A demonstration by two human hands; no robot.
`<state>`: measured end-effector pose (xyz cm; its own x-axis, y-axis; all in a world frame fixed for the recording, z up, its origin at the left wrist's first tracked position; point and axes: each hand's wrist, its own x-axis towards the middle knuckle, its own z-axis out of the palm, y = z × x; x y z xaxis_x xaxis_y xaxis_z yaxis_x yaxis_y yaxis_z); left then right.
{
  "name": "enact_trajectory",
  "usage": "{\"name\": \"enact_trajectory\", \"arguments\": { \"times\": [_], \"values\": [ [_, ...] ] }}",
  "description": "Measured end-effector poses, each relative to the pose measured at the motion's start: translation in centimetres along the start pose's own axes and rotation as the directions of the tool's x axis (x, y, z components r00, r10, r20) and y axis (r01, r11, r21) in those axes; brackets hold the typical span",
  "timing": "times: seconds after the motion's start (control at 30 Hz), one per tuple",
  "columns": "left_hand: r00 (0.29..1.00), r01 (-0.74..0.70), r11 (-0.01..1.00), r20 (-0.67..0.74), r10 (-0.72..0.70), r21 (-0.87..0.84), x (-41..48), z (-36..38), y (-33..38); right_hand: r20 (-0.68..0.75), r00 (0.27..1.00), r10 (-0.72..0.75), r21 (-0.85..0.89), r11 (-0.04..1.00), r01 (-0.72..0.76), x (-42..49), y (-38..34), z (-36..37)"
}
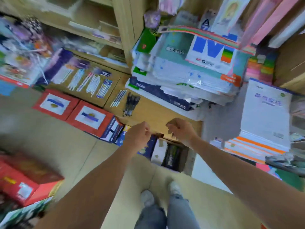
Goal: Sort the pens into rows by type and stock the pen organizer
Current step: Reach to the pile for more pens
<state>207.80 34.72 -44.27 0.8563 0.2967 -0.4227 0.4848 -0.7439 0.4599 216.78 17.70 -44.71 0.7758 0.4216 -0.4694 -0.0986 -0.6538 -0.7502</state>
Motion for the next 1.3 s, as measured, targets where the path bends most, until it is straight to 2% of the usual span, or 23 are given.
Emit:
{"name": "enact_trajectory", "arguments": {
  "times": [0.13, 0.27, 0.5, 0.83, 1.1, 1.3],
  "values": [
    [0.995, 0.098, 0.995, -0.003, -0.098, -0.028, 1.6, -1.0, -6.6, 0.049, 0.997, 0.058, -0.056, 0.997, -0.056, 4.0, -1.7, 5.6],
    [0.991, 0.135, 0.987, 0.032, -0.133, -0.084, 4.8, -1.7, -11.7, 0.047, 0.988, 0.147, -0.038, 0.989, -0.145, 8.4, -2.5, 9.6],
    [0.984, 0.171, 0.984, 0.062, -0.167, -0.058, 13.4, -3.0, -16.6, 0.027, 0.968, 0.248, -0.087, 0.966, -0.245, 17.1, -3.1, 13.7],
    [0.979, 0.134, 0.99, 0.159, -0.124, -0.048, 25.0, -0.7, -21.0, -0.051, 0.929, 0.366, -0.091, 0.925, -0.37, 28.2, -1.1, 18.7],
    [0.99, 0.06, 0.998, 0.126, -0.061, 0.016, 30.9, 3.4, -21.7, -0.199, 0.88, 0.432, -0.173, 0.868, -0.465, 33.4, 0.9, 22.4],
    [0.998, 0.005, 0.999, 0.063, -0.008, 0.049, 32.5, 6.0, -22.1, -0.25, 0.856, 0.453, -0.222, 0.834, -0.506, 34.9, 1.8, 23.7]
  ]
}}
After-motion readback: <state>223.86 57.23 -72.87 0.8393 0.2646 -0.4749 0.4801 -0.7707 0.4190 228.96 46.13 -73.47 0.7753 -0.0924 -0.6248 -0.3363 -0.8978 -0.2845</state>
